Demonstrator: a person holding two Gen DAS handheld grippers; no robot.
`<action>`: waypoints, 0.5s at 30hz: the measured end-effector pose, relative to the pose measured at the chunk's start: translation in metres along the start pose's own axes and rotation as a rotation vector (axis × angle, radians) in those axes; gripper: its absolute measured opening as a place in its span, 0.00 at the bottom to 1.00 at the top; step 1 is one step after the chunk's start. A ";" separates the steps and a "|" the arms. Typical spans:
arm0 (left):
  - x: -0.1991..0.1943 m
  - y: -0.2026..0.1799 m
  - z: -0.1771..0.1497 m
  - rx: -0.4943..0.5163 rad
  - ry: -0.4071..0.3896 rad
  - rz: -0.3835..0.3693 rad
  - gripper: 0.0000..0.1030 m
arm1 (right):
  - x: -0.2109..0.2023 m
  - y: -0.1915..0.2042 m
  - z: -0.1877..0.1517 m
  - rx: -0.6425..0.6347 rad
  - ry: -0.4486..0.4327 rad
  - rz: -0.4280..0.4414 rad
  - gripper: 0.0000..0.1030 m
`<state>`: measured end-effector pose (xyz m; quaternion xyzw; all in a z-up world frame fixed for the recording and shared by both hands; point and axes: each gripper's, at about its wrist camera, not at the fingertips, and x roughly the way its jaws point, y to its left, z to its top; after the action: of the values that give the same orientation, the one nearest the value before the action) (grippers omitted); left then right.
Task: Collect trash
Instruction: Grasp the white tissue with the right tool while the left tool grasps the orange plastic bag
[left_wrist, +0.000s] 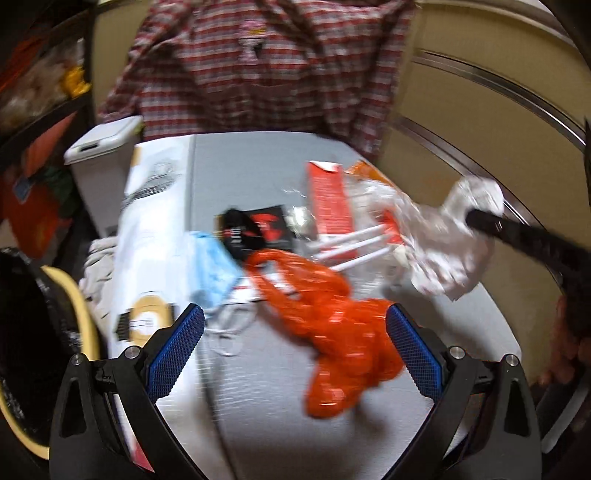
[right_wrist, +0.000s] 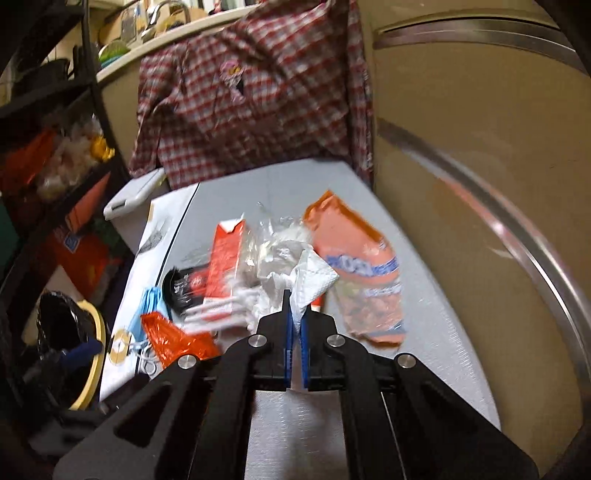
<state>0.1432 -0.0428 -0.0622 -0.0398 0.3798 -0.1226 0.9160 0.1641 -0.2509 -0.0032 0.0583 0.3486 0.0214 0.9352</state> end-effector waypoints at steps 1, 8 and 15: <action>0.003 -0.007 -0.001 0.018 0.004 -0.004 0.93 | -0.002 -0.002 0.001 0.006 -0.005 0.003 0.04; 0.027 -0.023 -0.006 0.041 0.076 -0.004 0.87 | -0.017 -0.022 0.006 0.043 -0.049 -0.002 0.04; 0.024 -0.033 -0.009 0.083 0.074 -0.099 0.31 | -0.012 -0.029 0.006 0.062 -0.035 -0.016 0.04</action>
<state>0.1465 -0.0804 -0.0794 -0.0158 0.4056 -0.1850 0.8950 0.1594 -0.2813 0.0056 0.0848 0.3330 0.0021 0.9391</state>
